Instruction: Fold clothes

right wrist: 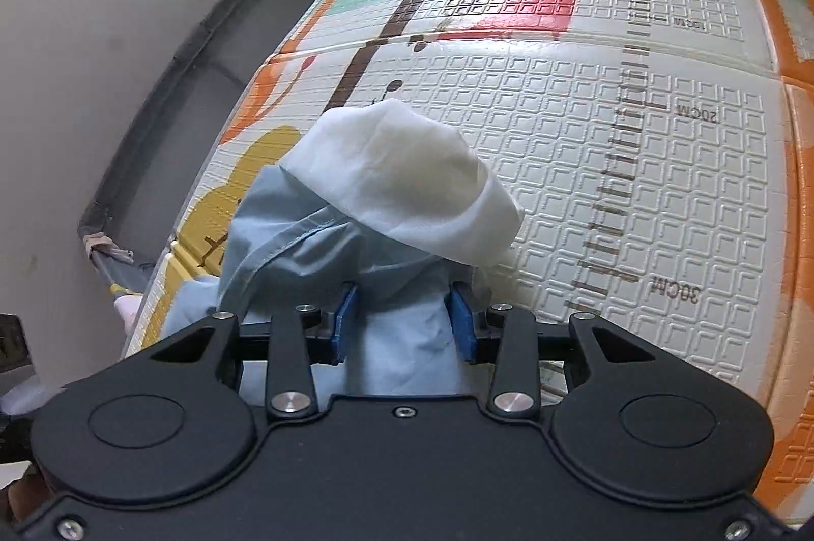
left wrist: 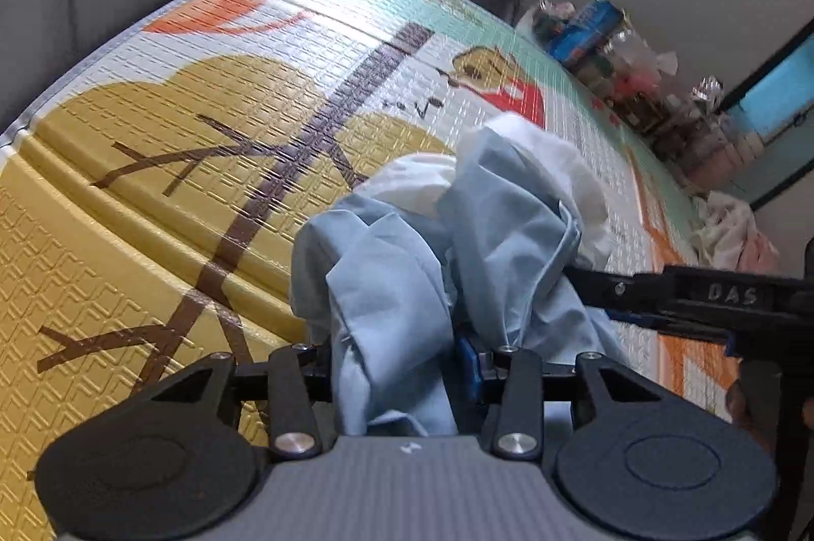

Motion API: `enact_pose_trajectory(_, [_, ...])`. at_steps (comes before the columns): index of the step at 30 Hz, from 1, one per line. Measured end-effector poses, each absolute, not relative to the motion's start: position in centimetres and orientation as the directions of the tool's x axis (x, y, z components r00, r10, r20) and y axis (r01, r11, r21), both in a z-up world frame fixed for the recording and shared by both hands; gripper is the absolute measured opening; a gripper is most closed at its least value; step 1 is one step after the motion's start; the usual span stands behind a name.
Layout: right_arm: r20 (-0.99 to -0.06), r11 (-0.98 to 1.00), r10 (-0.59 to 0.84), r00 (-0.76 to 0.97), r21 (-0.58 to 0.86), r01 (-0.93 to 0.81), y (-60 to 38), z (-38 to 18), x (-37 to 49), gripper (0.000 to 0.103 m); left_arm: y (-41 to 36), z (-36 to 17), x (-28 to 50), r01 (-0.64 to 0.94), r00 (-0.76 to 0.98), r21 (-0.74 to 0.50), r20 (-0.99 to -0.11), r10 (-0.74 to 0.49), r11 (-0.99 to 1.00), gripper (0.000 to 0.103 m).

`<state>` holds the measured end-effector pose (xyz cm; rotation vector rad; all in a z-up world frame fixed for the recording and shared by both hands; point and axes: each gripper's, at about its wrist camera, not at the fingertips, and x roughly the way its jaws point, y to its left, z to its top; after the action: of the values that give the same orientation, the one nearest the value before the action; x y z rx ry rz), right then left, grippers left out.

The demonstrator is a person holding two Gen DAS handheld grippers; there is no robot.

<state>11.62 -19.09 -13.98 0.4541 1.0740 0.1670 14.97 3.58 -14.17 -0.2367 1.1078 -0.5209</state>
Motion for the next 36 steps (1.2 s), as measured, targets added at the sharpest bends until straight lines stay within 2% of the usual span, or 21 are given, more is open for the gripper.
enact_pose_trajectory(9, [-0.811,0.913,0.337,0.478,0.405,0.044,-18.2,-13.9,11.4,0.038,3.6,-14.1,15.2,0.280,0.339,-0.420,-0.798,-0.498,0.863,0.045])
enact_pose_trajectory(18, [-0.790,0.910,0.329,0.518,0.412,0.052,-19.5,-11.4,10.5,0.038,3.8,-9.4,13.9,0.336,0.423,-0.293,-0.803,-0.421,0.895,0.047])
enact_pose_trajectory(24, [-0.766,0.906,0.315,0.560,0.418,0.061,-20.4,-9.3,9.8,0.041,4.8,-7.2,13.2,0.327,0.459,-0.297,-0.780,-0.426,0.897,0.050])
enact_pose_trajectory(26, [-0.745,0.912,0.296,0.598,0.407,0.057,-20.5,-8.3,9.2,0.041,4.7,-6.1,12.7,0.332,0.497,-0.305,-0.748,-0.440,0.893,0.050])
enact_pose_trajectory(27, [-0.727,0.912,0.291,0.622,0.407,0.049,-20.6,-7.7,8.8,0.040,4.6,-5.6,12.4,0.336,0.518,-0.309,-0.729,-0.448,0.890,0.050])
enact_pose_trajectory(31, [-0.674,0.914,0.276,0.686,0.405,0.031,-20.7,-6.0,7.6,0.019,4.3,-3.3,11.2,0.353,0.594,-0.323,-0.647,-0.477,0.878,0.048])
enact_pose_trajectory(34, [-0.626,0.925,0.252,0.738,0.379,0.006,-20.0,-5.4,6.5,0.014,3.5,-2.1,10.0,0.384,0.650,-0.306,-0.580,-0.491,0.871,0.045])
enact_pose_trajectory(35, [-0.612,0.931,0.243,0.752,0.364,-0.004,-19.6,-5.4,6.1,0.013,2.6,-2.2,9.3,0.412,0.670,-0.274,-0.556,-0.492,0.869,0.039])
enact_pose_trajectory(36, [-0.601,0.937,0.235,0.764,0.348,-0.015,-19.2,-5.4,5.7,0.013,1.6,-2.5,8.8,0.436,0.679,-0.239,-0.545,-0.492,0.868,0.028])
